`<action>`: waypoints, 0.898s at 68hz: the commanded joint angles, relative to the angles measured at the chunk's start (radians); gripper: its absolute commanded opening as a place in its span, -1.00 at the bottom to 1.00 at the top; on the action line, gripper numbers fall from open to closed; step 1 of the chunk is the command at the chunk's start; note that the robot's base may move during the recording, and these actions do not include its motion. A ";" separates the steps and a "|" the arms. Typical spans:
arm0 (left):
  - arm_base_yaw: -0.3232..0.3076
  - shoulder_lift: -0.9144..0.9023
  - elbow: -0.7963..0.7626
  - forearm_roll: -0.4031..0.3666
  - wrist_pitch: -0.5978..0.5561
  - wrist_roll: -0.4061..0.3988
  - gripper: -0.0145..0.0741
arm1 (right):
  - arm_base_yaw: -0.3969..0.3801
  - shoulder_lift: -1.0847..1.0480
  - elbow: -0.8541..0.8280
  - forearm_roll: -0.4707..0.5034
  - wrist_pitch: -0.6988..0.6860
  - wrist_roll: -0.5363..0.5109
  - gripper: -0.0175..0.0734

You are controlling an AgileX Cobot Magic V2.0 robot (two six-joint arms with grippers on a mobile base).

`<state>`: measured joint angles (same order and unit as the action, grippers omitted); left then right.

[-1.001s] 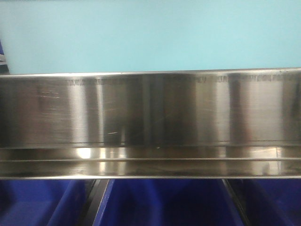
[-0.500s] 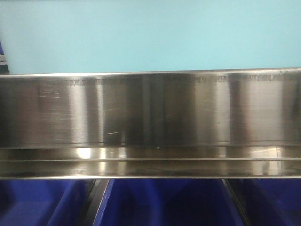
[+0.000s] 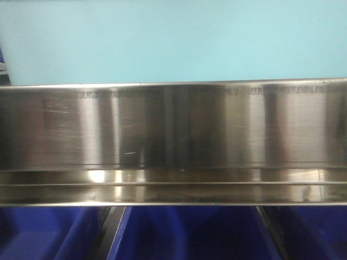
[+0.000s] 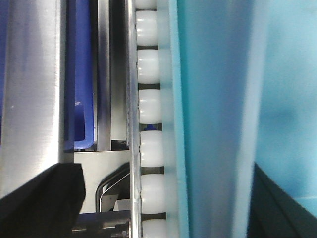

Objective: Move two blue bins to right shelf middle

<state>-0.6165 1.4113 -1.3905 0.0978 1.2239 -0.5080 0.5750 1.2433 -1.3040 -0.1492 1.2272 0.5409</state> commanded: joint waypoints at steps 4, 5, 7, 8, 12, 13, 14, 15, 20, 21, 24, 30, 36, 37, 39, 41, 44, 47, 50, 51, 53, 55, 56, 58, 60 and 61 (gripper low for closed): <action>0.001 -0.010 -0.001 0.001 -0.003 0.003 0.42 | 0.002 -0.011 -0.009 -0.009 -0.006 -0.008 0.01; 0.001 -0.010 -0.001 0.001 -0.003 0.003 0.42 | 0.002 -0.011 -0.009 -0.009 -0.006 -0.008 0.01; 0.001 -0.010 -0.001 0.001 -0.003 0.003 0.42 | 0.002 -0.011 -0.007 -0.009 -0.006 -0.008 0.01; 0.001 -0.010 -0.001 0.001 -0.003 0.003 0.42 | 0.002 -0.011 -0.007 -0.009 -0.006 -0.008 0.01; 0.001 -0.010 -0.001 0.001 -0.003 0.003 0.42 | 0.002 -0.011 0.002 -0.009 -0.006 -0.008 0.01; 0.001 -0.010 -0.001 0.001 -0.003 0.003 0.42 | 0.002 -0.011 0.002 -0.009 -0.006 -0.008 0.01; 0.001 -0.010 -0.001 0.001 -0.003 0.003 0.42 | 0.002 -0.011 0.005 -0.009 -0.006 -0.008 0.01; 0.001 -0.010 -0.001 0.001 -0.003 0.003 0.42 | 0.002 -0.011 0.007 -0.009 -0.006 -0.008 0.01; 0.001 -0.010 -0.001 0.001 -0.003 0.003 0.42 | 0.002 -0.011 0.022 -0.009 -0.006 -0.008 0.01; 0.001 -0.010 -0.001 0.001 -0.003 0.003 0.42 | 0.002 -0.011 0.025 -0.009 -0.006 -0.008 0.01; 0.001 -0.010 -0.001 0.001 -0.003 0.003 0.42 | 0.002 -0.011 0.030 -0.009 -0.006 -0.008 0.01; 0.001 -0.010 -0.001 0.001 -0.003 0.003 0.42 | 0.002 -0.011 0.030 -0.009 -0.006 -0.008 0.01; 0.001 -0.010 -0.001 0.001 -0.003 0.003 0.42 | 0.002 -0.011 0.030 -0.009 -0.006 -0.008 0.01; 0.001 -0.010 -0.001 0.001 -0.003 0.003 0.42 | 0.002 -0.011 0.030 -0.009 -0.006 -0.008 0.01; 0.001 -0.010 -0.001 0.001 -0.003 0.003 0.42 | 0.002 -0.011 0.030 -0.009 -0.006 -0.008 0.01; 0.001 -0.010 -0.001 0.001 -0.003 0.003 0.42 | 0.002 -0.011 0.030 -0.009 -0.006 -0.008 0.01; 0.001 -0.010 -0.001 -0.001 -0.003 0.003 0.42 | 0.002 -0.011 0.030 -0.009 -0.006 -0.008 0.01; 0.001 -0.010 -0.001 -0.001 -0.003 0.003 0.42 | 0.002 -0.011 0.030 -0.009 -0.006 -0.008 0.01; 0.001 -0.010 -0.001 -0.001 -0.003 0.003 0.42 | 0.002 -0.011 0.030 -0.009 -0.006 -0.008 0.01; 0.001 -0.010 -0.001 -0.001 -0.003 0.003 0.42 | 0.002 -0.011 0.030 -0.009 -0.006 -0.008 0.01; 0.001 -0.010 -0.001 -0.001 -0.003 0.003 0.41 | 0.002 -0.011 0.030 -0.009 -0.006 -0.008 0.01; 0.001 -0.010 -0.001 -0.001 -0.003 0.003 0.39 | 0.002 -0.011 0.030 -0.009 -0.006 -0.008 0.01; 0.001 -0.010 -0.001 -0.001 -0.003 0.003 0.38 | 0.002 -0.011 0.030 -0.009 -0.006 -0.008 0.01; 0.001 -0.010 -0.001 -0.004 -0.003 0.003 0.35 | 0.002 -0.011 0.030 -0.009 -0.006 -0.008 0.01; 0.001 -0.010 -0.001 -0.006 -0.003 0.003 0.29 | 0.002 -0.011 0.030 -0.009 -0.006 -0.008 -0.01; 0.001 -0.010 -0.001 -0.009 -0.003 0.003 0.27 | 0.002 -0.011 0.030 -0.009 -0.006 -0.008 -0.01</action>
<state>-0.6165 1.4113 -1.3905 0.0978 1.2239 -0.5080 0.5750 1.2433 -1.2756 -0.1492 1.2272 0.5409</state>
